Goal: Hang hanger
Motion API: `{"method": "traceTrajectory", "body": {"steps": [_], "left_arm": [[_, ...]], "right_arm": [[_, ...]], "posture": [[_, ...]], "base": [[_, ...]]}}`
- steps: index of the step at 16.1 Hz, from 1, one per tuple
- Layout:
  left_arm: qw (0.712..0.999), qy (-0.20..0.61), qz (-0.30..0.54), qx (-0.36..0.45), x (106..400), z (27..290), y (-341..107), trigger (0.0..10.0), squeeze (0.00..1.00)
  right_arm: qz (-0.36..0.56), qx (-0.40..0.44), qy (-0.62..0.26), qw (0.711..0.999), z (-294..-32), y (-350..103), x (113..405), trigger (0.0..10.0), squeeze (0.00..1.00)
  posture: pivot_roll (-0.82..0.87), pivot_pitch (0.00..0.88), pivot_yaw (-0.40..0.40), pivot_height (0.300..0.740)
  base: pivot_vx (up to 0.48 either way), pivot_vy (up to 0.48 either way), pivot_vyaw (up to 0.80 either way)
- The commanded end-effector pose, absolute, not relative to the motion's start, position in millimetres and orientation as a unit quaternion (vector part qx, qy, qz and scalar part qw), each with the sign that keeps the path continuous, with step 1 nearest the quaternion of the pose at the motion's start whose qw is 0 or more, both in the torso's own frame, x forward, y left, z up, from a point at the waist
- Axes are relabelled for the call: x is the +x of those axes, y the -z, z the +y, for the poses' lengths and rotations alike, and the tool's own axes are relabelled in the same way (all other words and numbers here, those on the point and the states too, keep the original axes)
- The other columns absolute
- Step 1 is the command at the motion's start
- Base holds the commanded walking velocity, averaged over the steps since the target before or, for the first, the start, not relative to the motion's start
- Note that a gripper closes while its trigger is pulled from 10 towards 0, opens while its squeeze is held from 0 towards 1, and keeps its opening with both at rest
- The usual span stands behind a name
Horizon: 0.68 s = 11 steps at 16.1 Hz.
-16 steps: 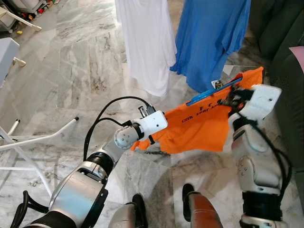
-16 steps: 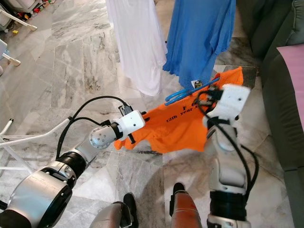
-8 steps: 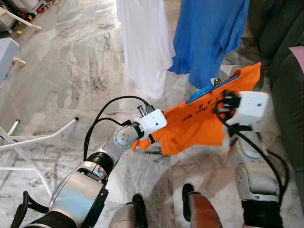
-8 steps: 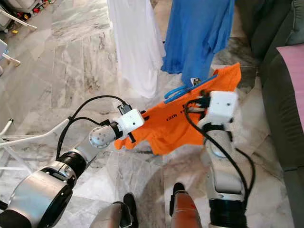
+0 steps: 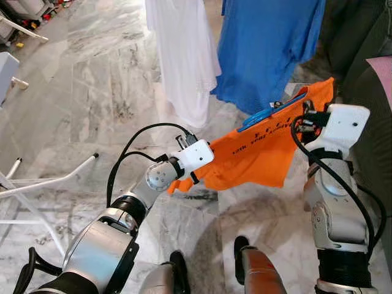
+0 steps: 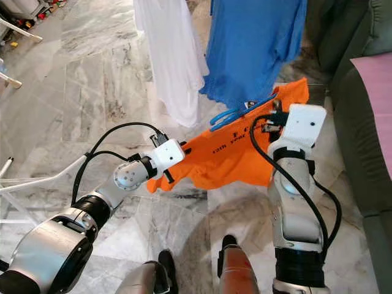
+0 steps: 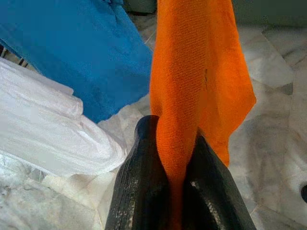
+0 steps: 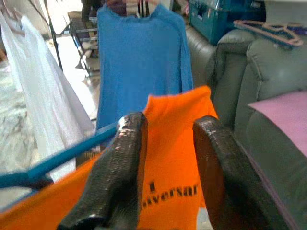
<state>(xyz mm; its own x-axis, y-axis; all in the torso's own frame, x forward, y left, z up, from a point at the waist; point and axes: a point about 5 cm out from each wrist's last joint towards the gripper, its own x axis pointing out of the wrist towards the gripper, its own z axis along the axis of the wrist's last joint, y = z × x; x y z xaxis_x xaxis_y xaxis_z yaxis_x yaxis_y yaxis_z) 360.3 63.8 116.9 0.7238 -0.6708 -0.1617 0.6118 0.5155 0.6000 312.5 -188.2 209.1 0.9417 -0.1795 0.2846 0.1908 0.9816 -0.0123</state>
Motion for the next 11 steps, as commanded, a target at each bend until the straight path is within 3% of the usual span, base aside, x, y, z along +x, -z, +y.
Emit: {"method": "traceTrajectory", "body": {"steps": [1, 6, 11], "left_arm": [[0.870, 0.370, -0.041, 0.323, 358.1, 70.3, -112.4, 0.0, 0.00], [0.866, 0.394, -0.064, 0.301, 353.8, 66.0, -115.1, 0.0, 0.00], [0.864, 0.421, -0.108, 0.253, 349.3, 61.8, -125.4, 0.0, 0.00]], "right_arm": [[-0.161, -0.010, 0.093, 0.982, -184.9, -216.8, 310.5, 10.0, 1.00], [-0.148, 0.049, 0.129, 0.979, -201.6, -216.6, 320.7, 10.0, 1.00], [-0.129, 0.081, 0.104, 0.983, -192.5, -211.8, 329.2, 10.0, 1.00]], "posture": [[-0.24, 0.323, 0.146, 0.740], [-0.24, 0.326, 0.147, 0.740], [-0.23, 0.327, 0.142, 0.740]], "base": [[0.000, 0.000, 0.00], [0.000, 0.000, 0.00], [0.000, 0.000, 0.00]]}}
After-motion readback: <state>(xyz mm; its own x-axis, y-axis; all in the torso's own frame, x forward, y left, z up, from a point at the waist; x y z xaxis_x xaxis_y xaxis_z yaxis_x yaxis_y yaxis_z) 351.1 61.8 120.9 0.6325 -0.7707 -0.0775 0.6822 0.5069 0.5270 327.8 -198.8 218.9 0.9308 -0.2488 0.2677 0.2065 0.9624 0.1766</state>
